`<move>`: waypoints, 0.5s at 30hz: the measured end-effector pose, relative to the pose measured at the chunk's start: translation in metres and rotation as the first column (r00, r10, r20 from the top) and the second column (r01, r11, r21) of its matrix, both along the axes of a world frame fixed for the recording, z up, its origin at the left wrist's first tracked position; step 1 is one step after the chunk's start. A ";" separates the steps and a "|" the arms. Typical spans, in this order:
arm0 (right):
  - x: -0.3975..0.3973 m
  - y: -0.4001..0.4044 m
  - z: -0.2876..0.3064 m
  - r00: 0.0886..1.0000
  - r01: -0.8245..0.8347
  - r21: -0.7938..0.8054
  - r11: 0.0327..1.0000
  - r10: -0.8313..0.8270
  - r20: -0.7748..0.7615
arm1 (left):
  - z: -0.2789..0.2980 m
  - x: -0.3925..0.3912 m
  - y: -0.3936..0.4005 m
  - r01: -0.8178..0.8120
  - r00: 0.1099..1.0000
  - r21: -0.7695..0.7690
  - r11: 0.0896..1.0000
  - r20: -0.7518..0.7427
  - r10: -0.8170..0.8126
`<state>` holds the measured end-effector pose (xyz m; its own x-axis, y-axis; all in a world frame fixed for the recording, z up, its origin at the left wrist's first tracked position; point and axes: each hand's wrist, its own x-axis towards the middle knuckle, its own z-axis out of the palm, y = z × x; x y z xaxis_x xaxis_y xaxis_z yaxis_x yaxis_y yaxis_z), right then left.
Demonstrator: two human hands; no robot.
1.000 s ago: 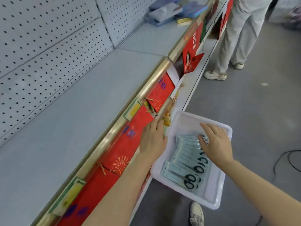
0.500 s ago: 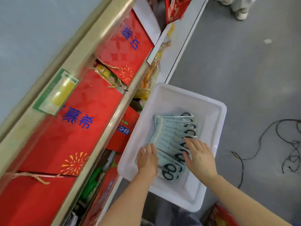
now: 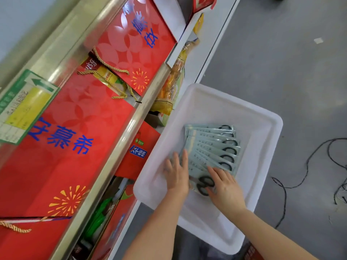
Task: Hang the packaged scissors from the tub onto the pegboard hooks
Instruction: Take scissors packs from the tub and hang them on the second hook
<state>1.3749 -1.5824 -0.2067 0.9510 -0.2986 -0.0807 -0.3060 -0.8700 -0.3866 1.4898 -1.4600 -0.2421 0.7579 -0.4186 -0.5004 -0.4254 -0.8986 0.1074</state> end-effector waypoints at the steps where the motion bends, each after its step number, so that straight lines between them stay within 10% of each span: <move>1: 0.004 -0.005 -0.003 1.000 0.014 -0.007 1.000 -0.014 -0.008 | -0.002 0.007 -0.006 0.009 1.000 -0.050 0.999 -0.011 -0.010; 15: 0.044 0.017 -0.022 0.959 0.032 -0.182 0.983 -0.081 -0.271 | -0.010 0.029 0.034 0.024 0.999 -0.138 0.990 0.030 -0.020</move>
